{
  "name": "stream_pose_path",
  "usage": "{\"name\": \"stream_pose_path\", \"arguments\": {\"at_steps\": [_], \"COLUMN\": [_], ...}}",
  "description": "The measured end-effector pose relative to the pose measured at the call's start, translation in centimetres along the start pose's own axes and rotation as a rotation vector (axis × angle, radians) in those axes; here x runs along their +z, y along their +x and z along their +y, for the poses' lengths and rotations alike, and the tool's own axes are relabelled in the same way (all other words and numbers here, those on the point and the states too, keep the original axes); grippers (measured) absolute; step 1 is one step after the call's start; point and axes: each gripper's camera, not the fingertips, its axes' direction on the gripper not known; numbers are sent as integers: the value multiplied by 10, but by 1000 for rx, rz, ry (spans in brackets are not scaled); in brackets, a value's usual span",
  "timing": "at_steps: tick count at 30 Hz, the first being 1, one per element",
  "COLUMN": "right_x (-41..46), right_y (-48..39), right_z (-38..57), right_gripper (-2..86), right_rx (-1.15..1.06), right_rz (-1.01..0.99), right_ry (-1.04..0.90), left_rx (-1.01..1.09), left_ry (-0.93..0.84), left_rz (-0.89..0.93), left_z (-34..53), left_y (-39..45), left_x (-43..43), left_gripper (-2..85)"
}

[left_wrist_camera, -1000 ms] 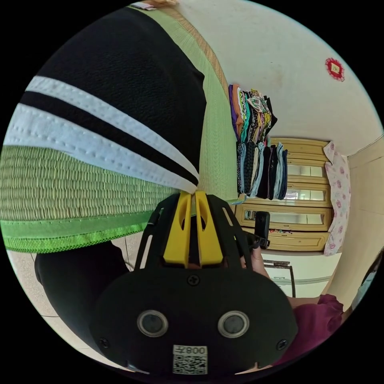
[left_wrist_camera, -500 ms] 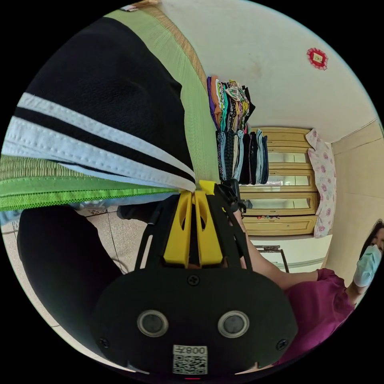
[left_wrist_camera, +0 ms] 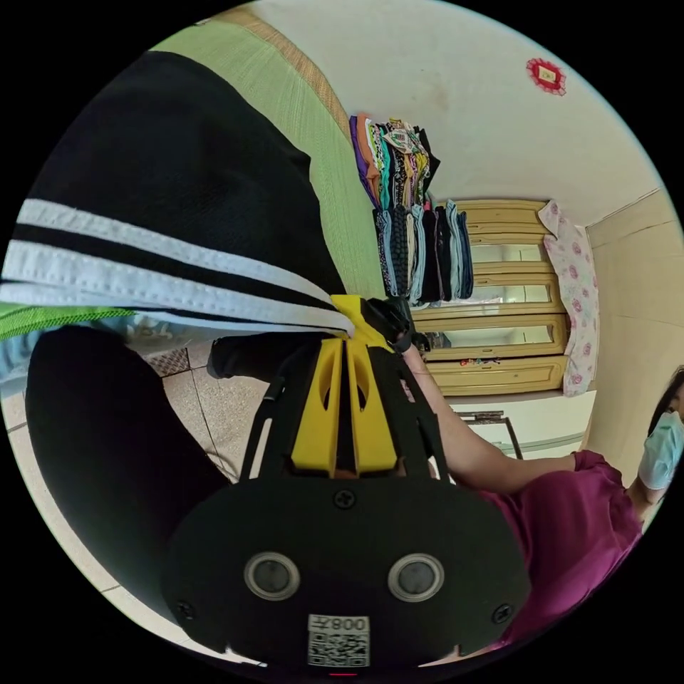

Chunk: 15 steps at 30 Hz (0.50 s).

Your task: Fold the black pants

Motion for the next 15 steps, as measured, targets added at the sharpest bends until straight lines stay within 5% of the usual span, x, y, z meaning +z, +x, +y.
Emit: {"name": "stream_pose_path", "arguments": {"at_steps": [15], "right_x": [-3], "right_y": [-52], "right_z": [-7], "right_gripper": [29], "right_rx": [-42], "right_rz": [-79], "right_ry": [2], "left_rx": [-347], "left_ry": [394], "left_rz": [334], "left_z": [75], "left_y": [-96], "left_x": [-147], "left_gripper": [115]}}
